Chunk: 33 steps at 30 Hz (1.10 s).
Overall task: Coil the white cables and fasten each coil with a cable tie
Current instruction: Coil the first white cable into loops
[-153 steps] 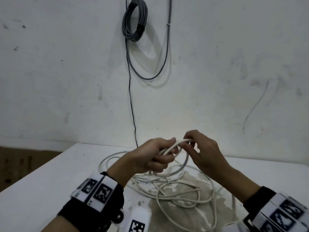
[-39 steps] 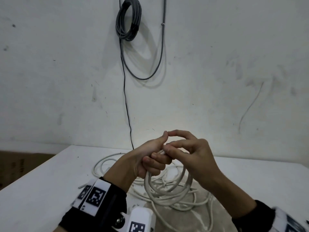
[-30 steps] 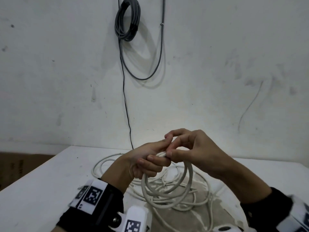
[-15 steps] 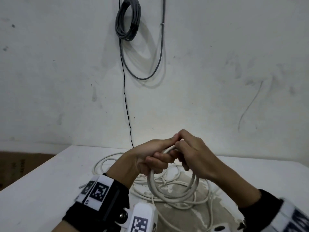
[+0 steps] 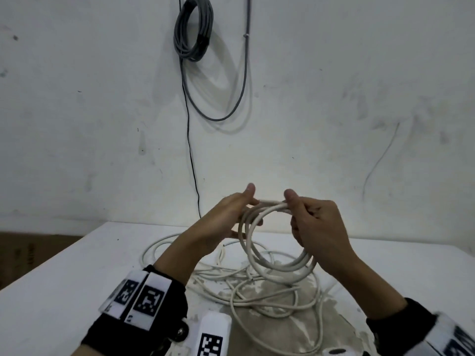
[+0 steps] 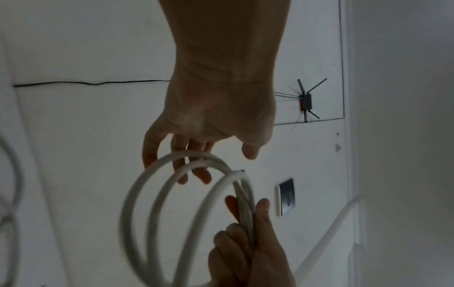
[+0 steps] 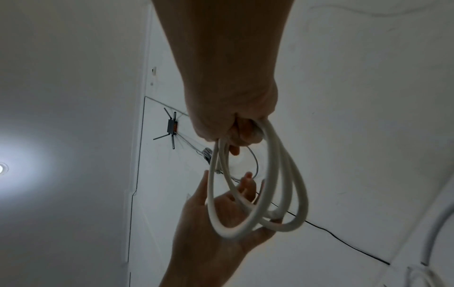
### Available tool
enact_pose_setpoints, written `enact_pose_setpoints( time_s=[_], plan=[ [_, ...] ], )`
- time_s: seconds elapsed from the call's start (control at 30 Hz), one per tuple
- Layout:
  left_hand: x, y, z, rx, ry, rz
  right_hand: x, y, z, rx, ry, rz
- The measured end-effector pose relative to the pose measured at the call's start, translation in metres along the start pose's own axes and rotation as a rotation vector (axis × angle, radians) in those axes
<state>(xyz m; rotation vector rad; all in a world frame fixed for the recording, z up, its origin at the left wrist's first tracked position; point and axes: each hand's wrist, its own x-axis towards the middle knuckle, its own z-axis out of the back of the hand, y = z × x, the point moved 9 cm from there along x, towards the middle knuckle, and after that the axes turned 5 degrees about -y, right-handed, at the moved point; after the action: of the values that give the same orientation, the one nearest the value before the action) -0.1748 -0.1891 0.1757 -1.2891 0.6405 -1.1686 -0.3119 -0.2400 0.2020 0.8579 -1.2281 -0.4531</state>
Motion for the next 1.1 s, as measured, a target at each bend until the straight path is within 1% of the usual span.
enact_pose_setpoints(
  time_s=[0.07, 0.1, 0.13, 0.2, 0.3, 0.37, 0.43, 0.47, 0.53, 0.6, 0.7, 0.77, 0.83, 0.97, 1.03, 1.1],
  plan=[
    [-0.006, 0.01, -0.002, -0.151, -0.042, 0.048, 0.002, -0.007, 0.008, 0.066, -0.091, -0.038],
    [-0.008, 0.014, -0.005, -0.209, -0.064, 0.046, 0.002, -0.01, 0.011, 0.081, -0.128, -0.056],
    [-0.009, 0.016, -0.008, -0.249, -0.085, 0.018, 0.001, -0.014, 0.012, 0.088, -0.157, -0.073],
    [-0.011, 0.015, -0.012, -0.276, -0.126, -0.081, 0.0, -0.02, 0.012, 0.082, -0.185, -0.092],
    [-0.013, 0.013, -0.018, -0.288, -0.138, -0.168, -0.001, -0.023, 0.009, -0.04, -0.157, -0.052],
    [-0.015, 0.016, -0.019, -0.333, -0.16, -0.172, -0.001, -0.026, 0.006, -0.101, -0.107, -0.049],
    [-0.016, 0.019, -0.022, -0.366, -0.15, -0.151, 0.0, -0.031, 0.004, -0.157, -0.057, -0.04],
    [-0.016, 0.022, -0.025, -0.398, -0.133, -0.124, -0.001, -0.031, 0.004, -0.211, -0.048, -0.011],
    [-0.016, 0.028, -0.029, -0.504, -0.095, -0.056, -0.005, -0.023, 0.003, -0.308, -0.047, 0.11],
    [-0.016, 0.03, -0.031, -0.553, -0.078, -0.02, -0.012, -0.014, -0.001, -0.298, -0.029, 0.21],
    [-0.015, 0.033, -0.03, -0.524, -0.072, 0.021, -0.015, -0.012, -0.009, -0.313, 0.073, 0.271],
    [-0.016, 0.032, -0.029, -0.479, -0.053, 0.037, -0.013, -0.013, -0.01, -0.332, 0.106, 0.279],
    [-0.016, 0.03, -0.027, -0.441, -0.043, 0.036, -0.011, -0.016, -0.009, -0.335, 0.13, 0.269],
    [-0.016, 0.027, -0.022, -0.343, -0.045, 0.013, -0.011, -0.02, -0.015, -0.348, 0.272, 0.239],
    [-0.018, 0.029, -0.026, -0.259, -0.013, 0.008, -0.011, -0.026, -0.013, -0.374, 0.319, 0.201],
    [-0.02, 0.031, -0.03, -0.132, -0.009, -0.029, -0.013, -0.029, -0.01, -0.404, 0.329, 0.189]
  ],
)
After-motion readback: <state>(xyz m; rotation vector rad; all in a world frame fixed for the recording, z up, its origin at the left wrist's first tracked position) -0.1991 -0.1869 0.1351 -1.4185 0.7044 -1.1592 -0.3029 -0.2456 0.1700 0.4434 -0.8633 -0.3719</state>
